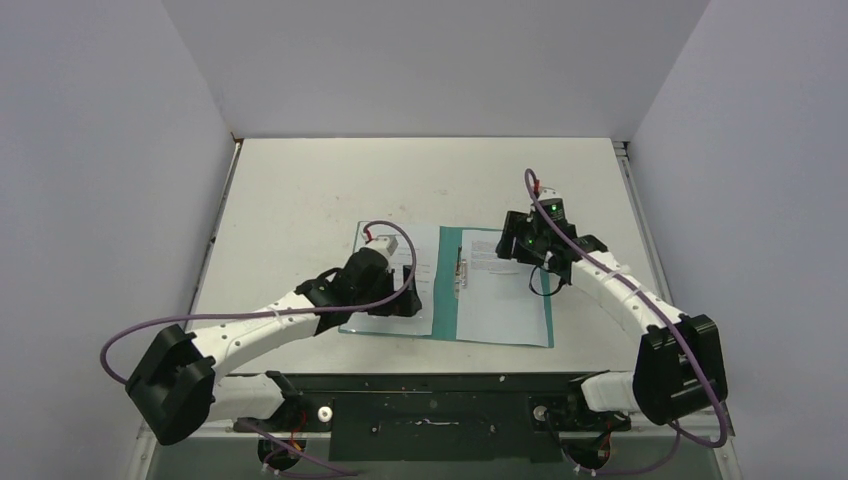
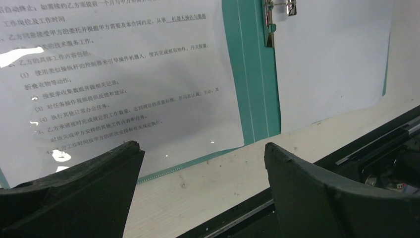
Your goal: Put the files into the folder
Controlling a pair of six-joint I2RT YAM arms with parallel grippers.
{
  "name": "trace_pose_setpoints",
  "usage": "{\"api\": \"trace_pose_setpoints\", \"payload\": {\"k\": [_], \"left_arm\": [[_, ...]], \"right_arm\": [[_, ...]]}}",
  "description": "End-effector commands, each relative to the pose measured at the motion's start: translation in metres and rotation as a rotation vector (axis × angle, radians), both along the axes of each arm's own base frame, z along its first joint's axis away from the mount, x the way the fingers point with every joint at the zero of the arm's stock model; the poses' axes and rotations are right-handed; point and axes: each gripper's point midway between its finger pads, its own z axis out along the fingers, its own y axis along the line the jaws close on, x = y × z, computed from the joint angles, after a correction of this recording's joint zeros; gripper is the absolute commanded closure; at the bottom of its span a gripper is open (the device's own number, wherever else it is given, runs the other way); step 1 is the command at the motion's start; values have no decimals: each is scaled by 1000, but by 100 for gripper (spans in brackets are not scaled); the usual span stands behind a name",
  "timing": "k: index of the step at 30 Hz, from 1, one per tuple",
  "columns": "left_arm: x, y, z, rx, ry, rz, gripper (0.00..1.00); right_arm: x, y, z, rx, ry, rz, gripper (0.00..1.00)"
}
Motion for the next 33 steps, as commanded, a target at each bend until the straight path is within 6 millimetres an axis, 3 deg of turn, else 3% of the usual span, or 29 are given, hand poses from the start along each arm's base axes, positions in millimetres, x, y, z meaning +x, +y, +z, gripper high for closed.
{"api": "trace_pose_setpoints", "payload": {"k": [1, 10, 17, 24, 33], "left_arm": [[4, -20, 7, -21, -15, -45, 7], [-2, -11, -24, 111, 30, -24, 10], [-7, -7, -40, 144, 57, -14, 14], [-13, -7, -55, 155, 89, -19, 16], [-19, -12, -63, 157, 108, -32, 17]], "right_arm": [[16, 34, 18, 90, -69, 19, 40], [38, 81, 8, 181, -65, 51, 47], [55, 110, 5, 262, -72, 99, 46], [65, 133, -5, 341, -79, 138, 40], [65, 151, -11, 420, -85, 204, 40]]}}
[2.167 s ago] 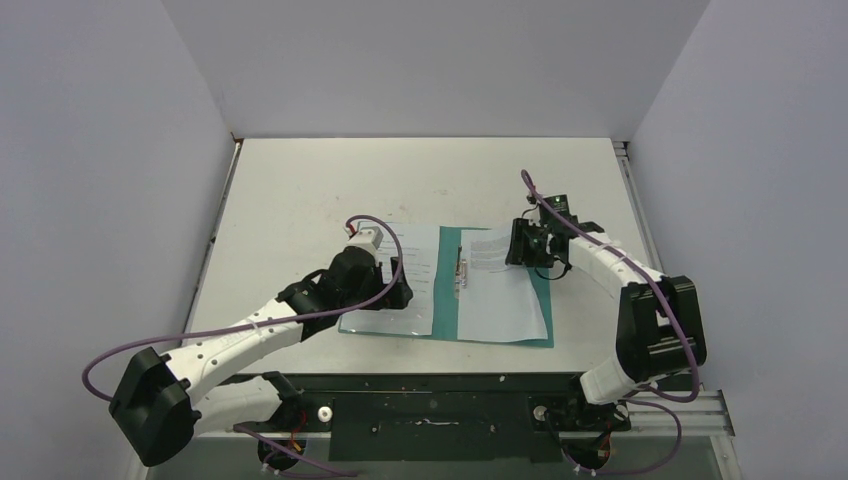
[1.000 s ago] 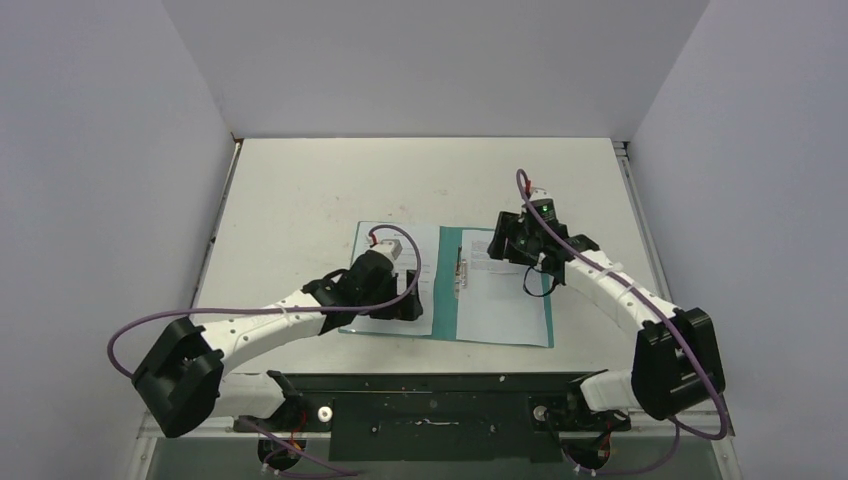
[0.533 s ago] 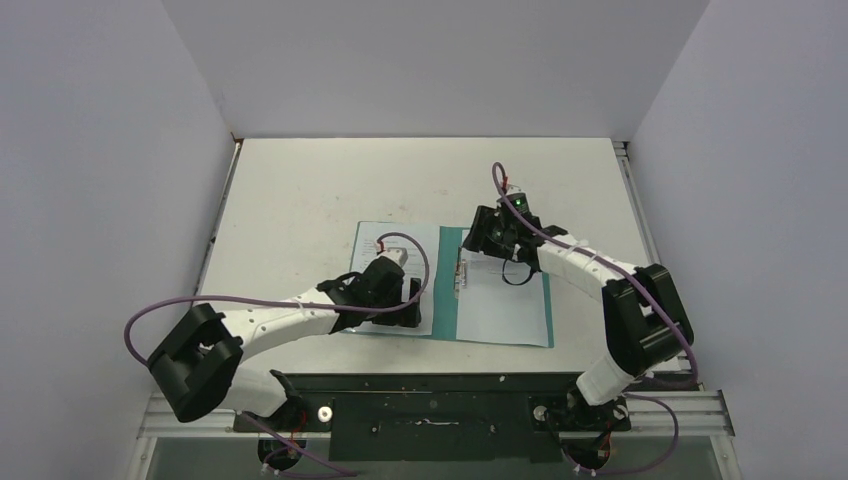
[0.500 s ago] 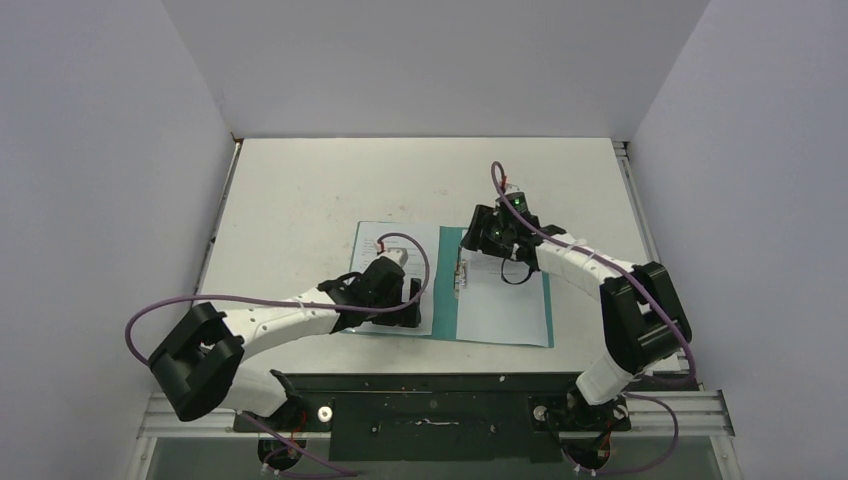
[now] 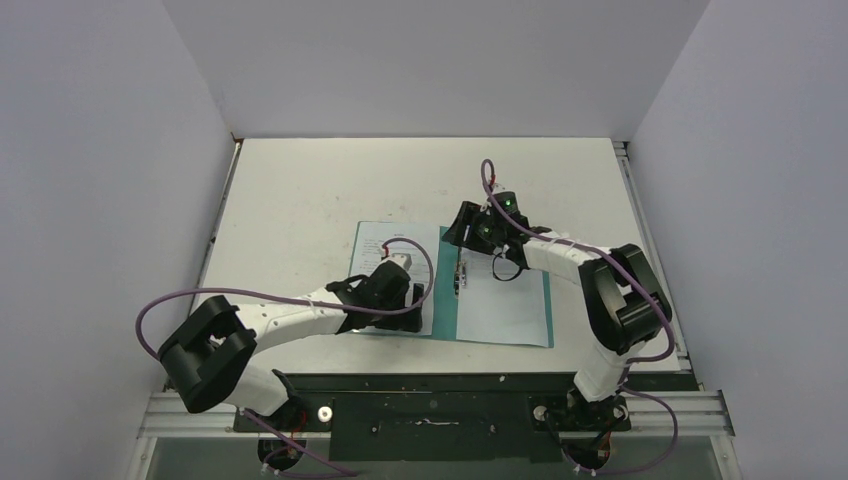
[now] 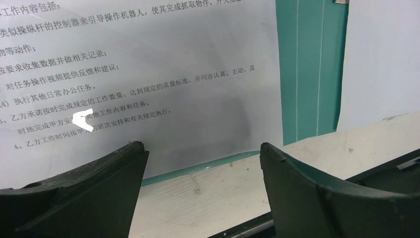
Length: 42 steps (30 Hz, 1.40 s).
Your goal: Put the files into the folder
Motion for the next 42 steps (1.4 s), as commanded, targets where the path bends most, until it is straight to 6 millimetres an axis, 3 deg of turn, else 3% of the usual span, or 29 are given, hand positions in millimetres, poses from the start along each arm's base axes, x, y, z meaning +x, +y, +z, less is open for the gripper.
{"api": "trace_pose_setpoints", "payload": {"k": [1, 10, 23, 42], "left_arm": [[2, -10, 0, -31, -16, 3, 17], [2, -10, -2, -28, -11, 9, 17], [2, -11, -3, -35, -6, 23, 17], [2, -15, 4, -74, -8, 37, 17]], "right_arm": [[11, 22, 25, 100, -96, 53, 41], [4, 28, 24, 143, -102, 87, 41], [-15, 33, 39, 216, -125, 146, 46], [-50, 27, 59, 176, -172, 199, 47]]}}
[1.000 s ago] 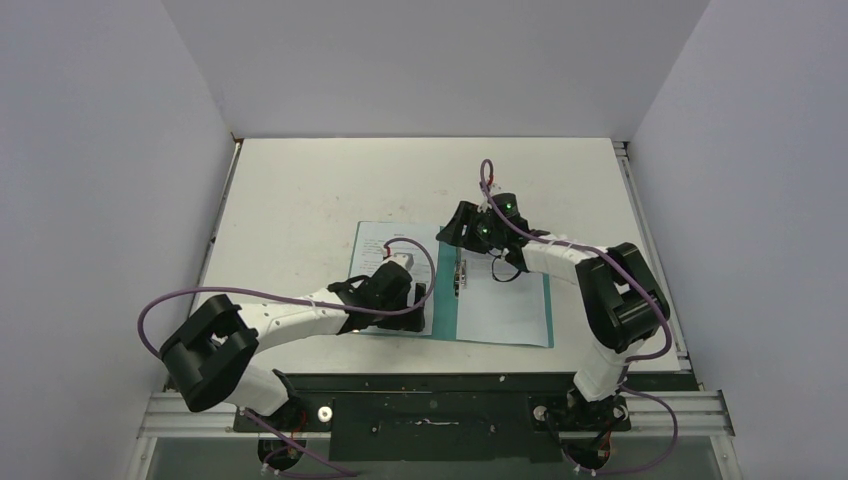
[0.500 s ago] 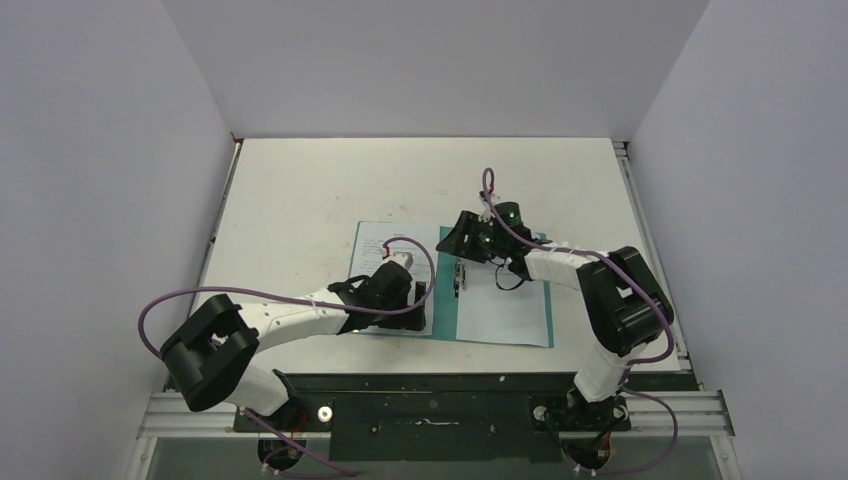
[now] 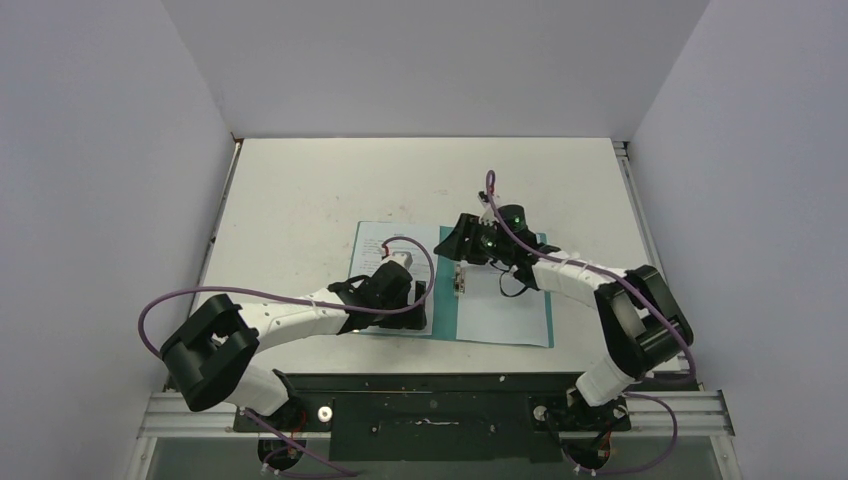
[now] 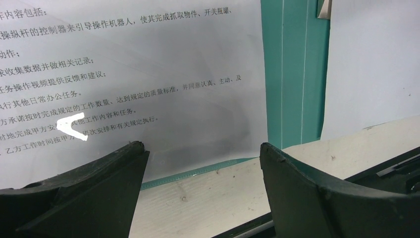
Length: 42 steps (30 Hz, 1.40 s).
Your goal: Put the files into the folder
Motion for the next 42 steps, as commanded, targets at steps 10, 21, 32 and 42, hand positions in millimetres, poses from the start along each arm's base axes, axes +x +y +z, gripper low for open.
{"api": "trace_pose_setpoints", "payload": {"k": [10, 21, 32, 42], "left_arm": [[11, 2, 46, -53, -100, 27, 15], [22, 40, 96, -105, -217, 121, 10], [19, 55, 112, -119, -269, 118, 0], [16, 53, 104, -109, -242, 101, 3]], "right_arm": [[-41, -23, 45, -115, -148, -25, 46], [-138, -29, 14, -253, -82, 75, 57], [-206, -28, -47, -487, 3, 88, 94], [-204, -64, -90, -723, 46, -74, 95]]}}
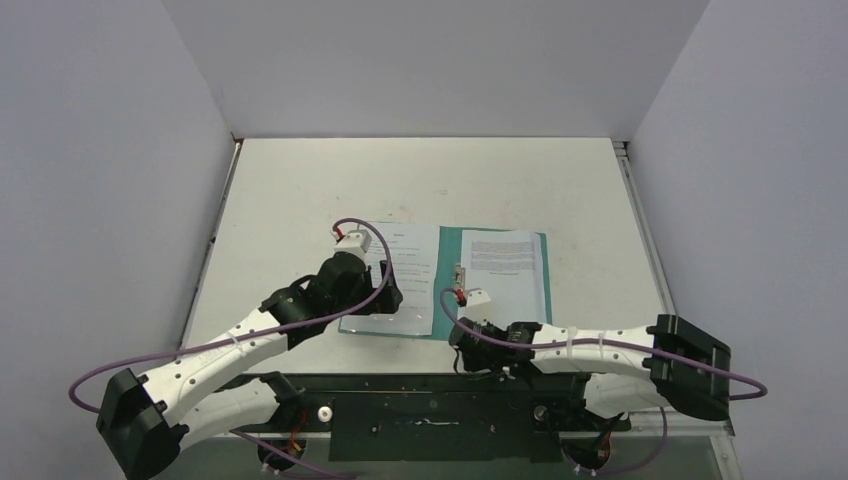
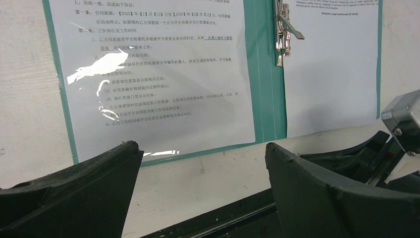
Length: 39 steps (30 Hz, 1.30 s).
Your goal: Put the files into the folder
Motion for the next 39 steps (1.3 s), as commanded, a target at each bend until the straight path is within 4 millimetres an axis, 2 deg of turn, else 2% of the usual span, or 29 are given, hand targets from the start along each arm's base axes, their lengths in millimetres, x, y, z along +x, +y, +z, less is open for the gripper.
{"api": "trace_pose_setpoints", "payload": {"k": [1, 10, 16, 22, 39], "left_arm": [[1, -2, 0, 3, -3, -18, 4], [2, -9, -17, 40, 47, -41, 4], [1, -11, -25, 73, 64, -54, 3], [0, -9, -33, 110, 72, -53, 3], [3, -21, -52, 204, 101, -87, 3]], "right_arm": [[14, -27, -9, -112, -68, -137, 95], [26, -63, -6, -206, -134, -262, 95], [44, -83, -6, -213, -135, -356, 95], [65, -87, -2, -137, -126, -409, 95], [133, -107, 4, -100, -84, -459, 94]]}}
